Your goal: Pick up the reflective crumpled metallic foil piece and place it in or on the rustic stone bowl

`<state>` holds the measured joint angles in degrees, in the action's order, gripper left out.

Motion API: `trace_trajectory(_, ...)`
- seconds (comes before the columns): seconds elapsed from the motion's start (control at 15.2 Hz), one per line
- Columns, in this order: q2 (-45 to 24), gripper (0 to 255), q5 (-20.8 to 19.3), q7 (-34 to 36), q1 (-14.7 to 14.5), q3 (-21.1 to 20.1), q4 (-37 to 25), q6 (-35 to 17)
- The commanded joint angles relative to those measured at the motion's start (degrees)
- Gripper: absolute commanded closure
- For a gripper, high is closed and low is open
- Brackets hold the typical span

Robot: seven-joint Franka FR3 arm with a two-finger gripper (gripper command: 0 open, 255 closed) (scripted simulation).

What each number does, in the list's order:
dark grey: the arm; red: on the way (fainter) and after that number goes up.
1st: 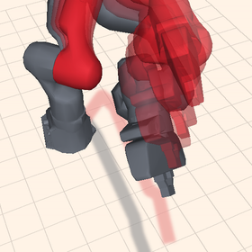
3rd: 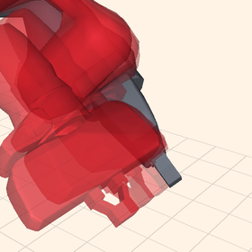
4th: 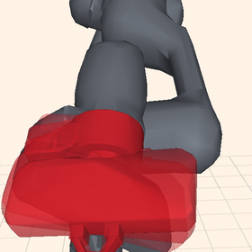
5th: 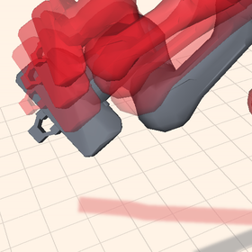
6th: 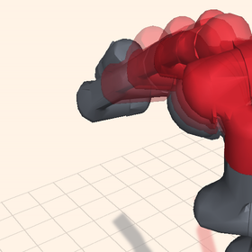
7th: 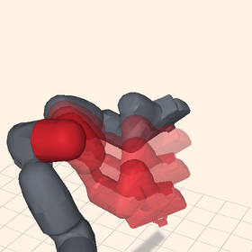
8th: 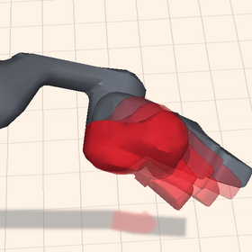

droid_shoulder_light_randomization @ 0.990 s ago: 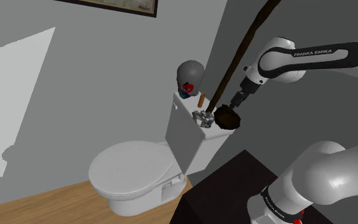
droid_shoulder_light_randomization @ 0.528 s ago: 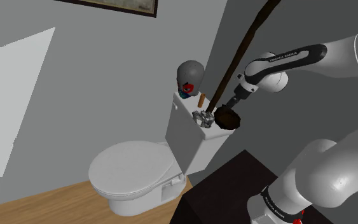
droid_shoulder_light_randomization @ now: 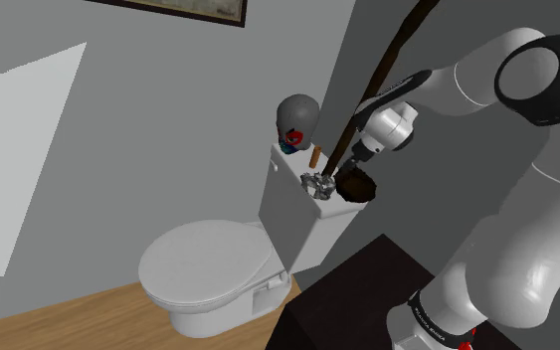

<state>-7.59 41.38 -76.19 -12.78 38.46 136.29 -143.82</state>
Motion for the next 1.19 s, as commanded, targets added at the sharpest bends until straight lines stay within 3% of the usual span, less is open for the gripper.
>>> trace_trajectory(0.0, -6.37, 0, 8.82, -8.10, 2.25, -1.81, -4.27, 1.32)
trace_trajectory(0.53, -13.43, 0, 17.16, -13.76, 4.77, -6.19, -7.43, 0.16)
trace_trajectory(1.06, -13.88, 0, 17.66, -14.07, 4.90, -6.47, -7.61, 0.05)
trace_trajectory(1.12, -13.88, 255, 17.66, -14.07, 4.90, -6.47, -7.61, 0.05)
